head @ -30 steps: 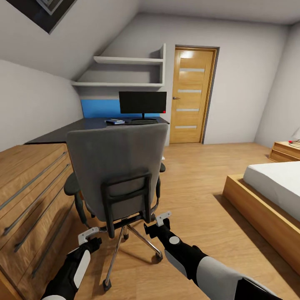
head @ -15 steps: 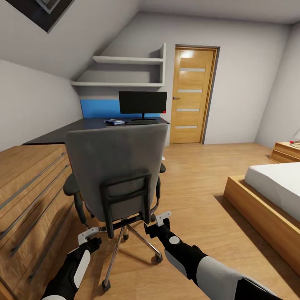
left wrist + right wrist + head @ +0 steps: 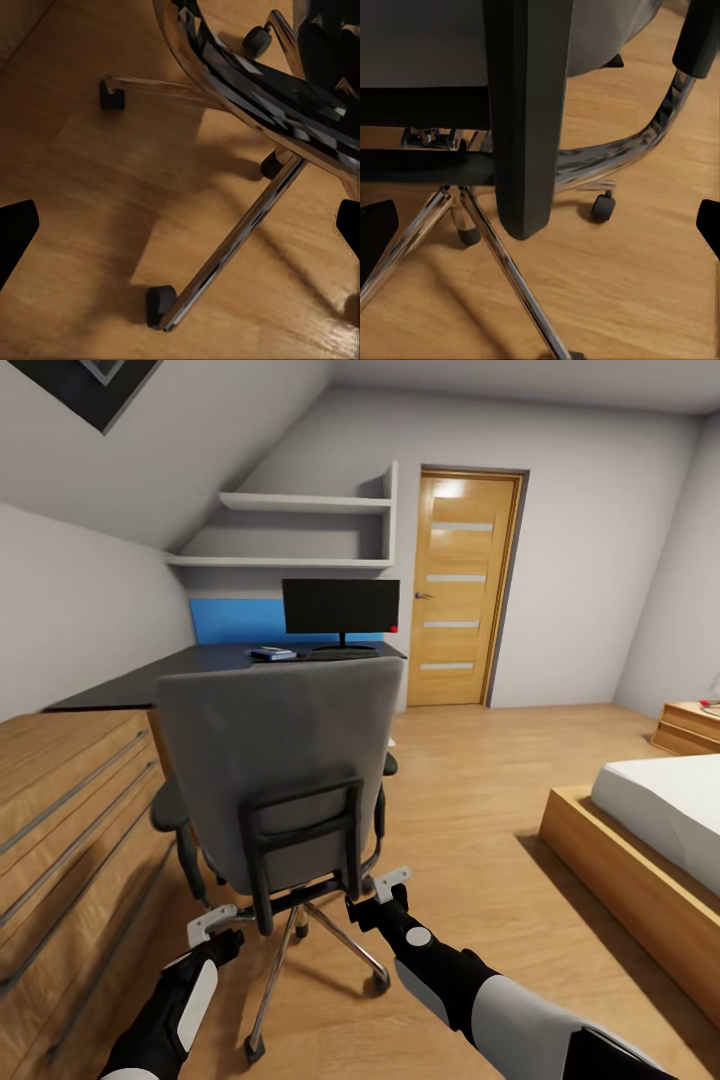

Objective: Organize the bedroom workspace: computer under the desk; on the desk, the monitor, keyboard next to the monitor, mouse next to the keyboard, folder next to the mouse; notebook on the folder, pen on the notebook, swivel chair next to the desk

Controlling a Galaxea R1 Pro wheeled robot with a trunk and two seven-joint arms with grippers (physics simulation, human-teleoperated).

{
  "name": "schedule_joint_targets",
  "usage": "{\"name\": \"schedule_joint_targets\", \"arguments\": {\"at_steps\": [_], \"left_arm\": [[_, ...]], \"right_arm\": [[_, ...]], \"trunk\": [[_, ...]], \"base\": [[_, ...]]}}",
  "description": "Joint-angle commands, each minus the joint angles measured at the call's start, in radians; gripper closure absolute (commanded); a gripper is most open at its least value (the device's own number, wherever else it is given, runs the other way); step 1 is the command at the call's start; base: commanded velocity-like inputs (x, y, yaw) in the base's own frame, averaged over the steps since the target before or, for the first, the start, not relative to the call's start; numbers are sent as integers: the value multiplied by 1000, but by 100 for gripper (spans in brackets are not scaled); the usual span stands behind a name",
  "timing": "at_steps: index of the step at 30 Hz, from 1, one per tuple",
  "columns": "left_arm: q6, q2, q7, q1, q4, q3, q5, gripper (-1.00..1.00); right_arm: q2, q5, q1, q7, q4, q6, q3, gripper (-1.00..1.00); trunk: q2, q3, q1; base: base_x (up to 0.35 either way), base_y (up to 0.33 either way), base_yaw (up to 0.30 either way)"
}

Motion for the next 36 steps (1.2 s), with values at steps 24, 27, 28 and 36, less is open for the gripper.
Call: {"name": "schedule_joint_targets", "arguments": {"at_steps": [24,27,28,36], "left_arm": [[0,0,6,0,-1,3,11,-100],[1,1,10,0,-1,6,12,-100],[1,2,10,0,-1,6,12,-100],[3,31,12,0,-1,20,15,-100]], "right_arm": [[-2,-9,-1,-6,1,-4,7,-100],[-2,-9,-1,-6,1,-4,7,-100],[-2,-9,-2,-6,1,-4,7,-100],[-2,-9,-1,-6,1,-4,7,-100]], "trunk": [[0,-1,0],[0,-1,0],[0,-1,0],[0,-1,0]], "base": [[72,-71,0],[-109,88,0],[-30,24,0],[-13,10,0]]}}
